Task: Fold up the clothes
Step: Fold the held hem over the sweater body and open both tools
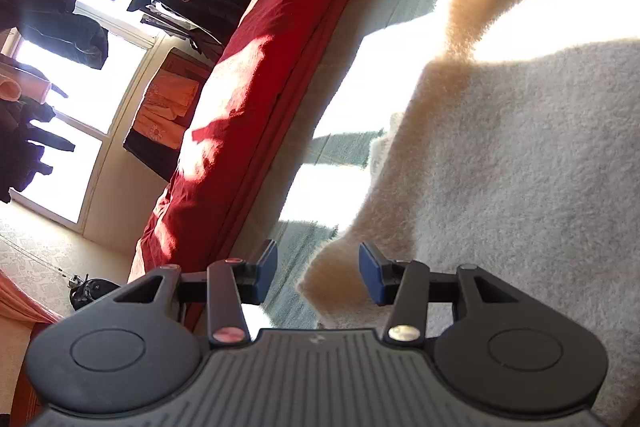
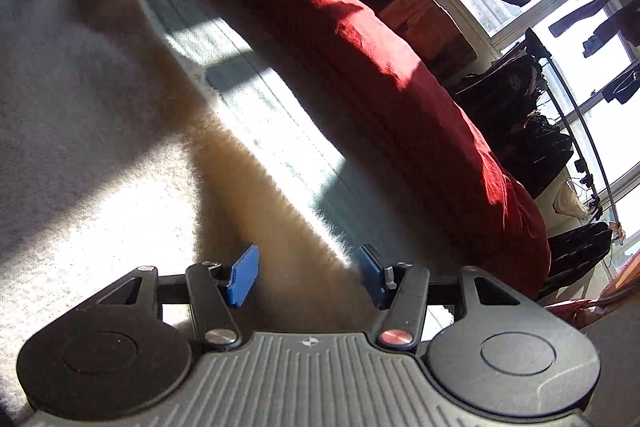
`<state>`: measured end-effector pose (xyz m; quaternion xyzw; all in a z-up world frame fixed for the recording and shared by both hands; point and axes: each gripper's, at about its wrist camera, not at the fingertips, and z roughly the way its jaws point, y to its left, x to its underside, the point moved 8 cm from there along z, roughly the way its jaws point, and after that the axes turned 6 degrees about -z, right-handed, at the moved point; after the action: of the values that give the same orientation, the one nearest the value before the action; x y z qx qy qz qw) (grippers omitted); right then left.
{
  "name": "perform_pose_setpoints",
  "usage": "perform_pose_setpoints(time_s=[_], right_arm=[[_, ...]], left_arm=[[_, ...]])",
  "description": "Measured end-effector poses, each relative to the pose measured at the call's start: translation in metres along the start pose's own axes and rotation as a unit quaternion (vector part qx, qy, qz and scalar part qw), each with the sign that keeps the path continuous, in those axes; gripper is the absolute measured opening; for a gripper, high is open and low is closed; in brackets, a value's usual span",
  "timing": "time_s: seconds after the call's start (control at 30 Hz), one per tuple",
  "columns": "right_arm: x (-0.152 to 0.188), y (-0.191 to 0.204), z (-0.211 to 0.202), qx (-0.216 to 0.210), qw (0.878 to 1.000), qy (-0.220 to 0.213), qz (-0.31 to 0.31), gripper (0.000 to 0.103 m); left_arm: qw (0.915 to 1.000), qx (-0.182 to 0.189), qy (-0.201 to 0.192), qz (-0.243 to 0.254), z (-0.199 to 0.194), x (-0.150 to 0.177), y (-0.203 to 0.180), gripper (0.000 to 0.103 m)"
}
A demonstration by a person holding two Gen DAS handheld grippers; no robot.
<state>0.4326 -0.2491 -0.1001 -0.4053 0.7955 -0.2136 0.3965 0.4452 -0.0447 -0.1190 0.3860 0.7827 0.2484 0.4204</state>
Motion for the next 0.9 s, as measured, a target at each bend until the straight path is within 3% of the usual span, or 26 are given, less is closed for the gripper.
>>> perform_pose_setpoints(time_s=[0.07, 0.17, 0.27, 0.37, 0.47, 0.53, 0.6, 0.73, 0.83, 0.9], right_arm=[[0.003, -0.006, -0.013, -0.004, 1.000, -0.004, 0.014, 0.060], [0.009, -0.010, -0.029, -0.041, 0.997, -0.011, 0.061, 0.060], [0.016, -0.011, -0.036, -0.090, 0.987, -0.008, 0.129, 0.060], [0.019, -0.012, -0.034, -0.144, 0.967, -0.014, 0.208, 0.060], [0.016, -0.017, -0.018, -0.159, 0.953, -0.018, 0.256, 0.068], [0.017, -0.020, 0.000, -0.161, 0.945, -0.013, 0.284, 0.069], [0.022, -0.024, 0.020, -0.163, 0.935, 0.000, 0.315, 0.069], [0.045, -0.026, 0.063, -0.149, 0.918, 0.038, 0.367, 0.069], [0.060, -0.032, 0.080, -0.159, 0.896, 0.029, 0.413, 0.069], [0.062, -0.033, 0.083, -0.162, 0.891, 0.022, 0.423, 0.069]], left_arm=[[0.9998, 0.011, 0.000, -0.019, -0.012, 0.000, 0.006, 0.053], [0.9962, 0.056, 0.007, -0.066, -0.031, 0.003, -0.001, 0.057], [0.9830, 0.122, 0.008, -0.137, -0.041, 0.005, -0.013, 0.066], [0.9608, 0.182, 0.018, -0.208, -0.034, 0.005, -0.021, 0.066], [0.9451, 0.206, 0.018, -0.253, -0.018, 0.001, -0.023, 0.067], [0.9280, 0.222, 0.027, -0.298, 0.002, 0.002, -0.020, 0.067], [0.9012, 0.240, 0.041, -0.358, 0.030, 0.009, -0.015, 0.067], [0.8765, 0.219, 0.070, -0.423, 0.077, 0.038, -0.003, 0.067], [0.8532, 0.212, 0.070, -0.471, 0.097, 0.057, 0.010, 0.070], [0.8401, 0.210, 0.072, -0.495, 0.105, 0.066, 0.015, 0.070]])
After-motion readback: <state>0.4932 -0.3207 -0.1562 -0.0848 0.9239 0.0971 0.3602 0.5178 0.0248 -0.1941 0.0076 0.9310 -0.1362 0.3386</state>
